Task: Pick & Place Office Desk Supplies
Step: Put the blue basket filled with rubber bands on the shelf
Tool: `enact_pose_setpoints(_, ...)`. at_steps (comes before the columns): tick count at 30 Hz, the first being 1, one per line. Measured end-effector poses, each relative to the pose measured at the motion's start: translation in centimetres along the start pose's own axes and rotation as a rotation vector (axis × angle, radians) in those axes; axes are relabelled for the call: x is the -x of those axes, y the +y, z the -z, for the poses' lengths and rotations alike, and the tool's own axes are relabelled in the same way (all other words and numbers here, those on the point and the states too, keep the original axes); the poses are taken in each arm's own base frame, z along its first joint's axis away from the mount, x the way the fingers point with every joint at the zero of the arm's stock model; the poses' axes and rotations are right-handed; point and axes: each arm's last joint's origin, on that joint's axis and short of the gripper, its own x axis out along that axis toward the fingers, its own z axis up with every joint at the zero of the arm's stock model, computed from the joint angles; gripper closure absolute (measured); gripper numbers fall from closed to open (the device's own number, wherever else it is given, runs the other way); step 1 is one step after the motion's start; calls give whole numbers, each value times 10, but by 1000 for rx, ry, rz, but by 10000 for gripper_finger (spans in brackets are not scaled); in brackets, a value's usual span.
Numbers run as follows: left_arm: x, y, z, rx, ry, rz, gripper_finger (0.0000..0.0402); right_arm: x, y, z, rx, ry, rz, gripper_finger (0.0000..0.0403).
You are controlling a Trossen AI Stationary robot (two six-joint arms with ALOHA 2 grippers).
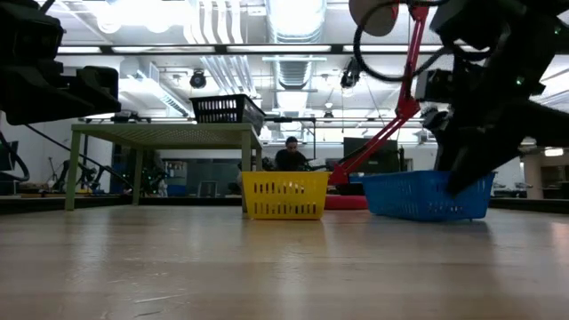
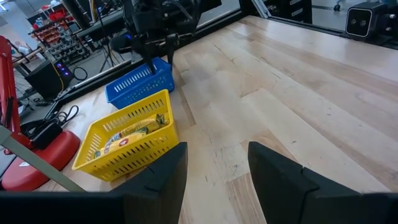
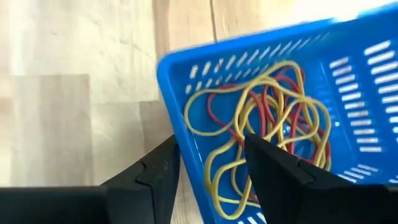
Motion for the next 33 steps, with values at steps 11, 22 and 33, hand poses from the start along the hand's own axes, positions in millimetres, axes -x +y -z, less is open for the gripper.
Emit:
enact_pose_setpoints(11, 0, 0, 0, 0, -1, 1, 228, 12, -2, -3, 47, -50, -53, 250)
enact_pose_setpoints(22, 0, 0, 0, 0, 0, 0, 229, 5, 1, -1, 142, -18, -88, 260)
enact_pose_setpoints(33, 0, 0, 0, 0, 0, 0, 229, 6, 0, -1, 138, -14, -84, 319)
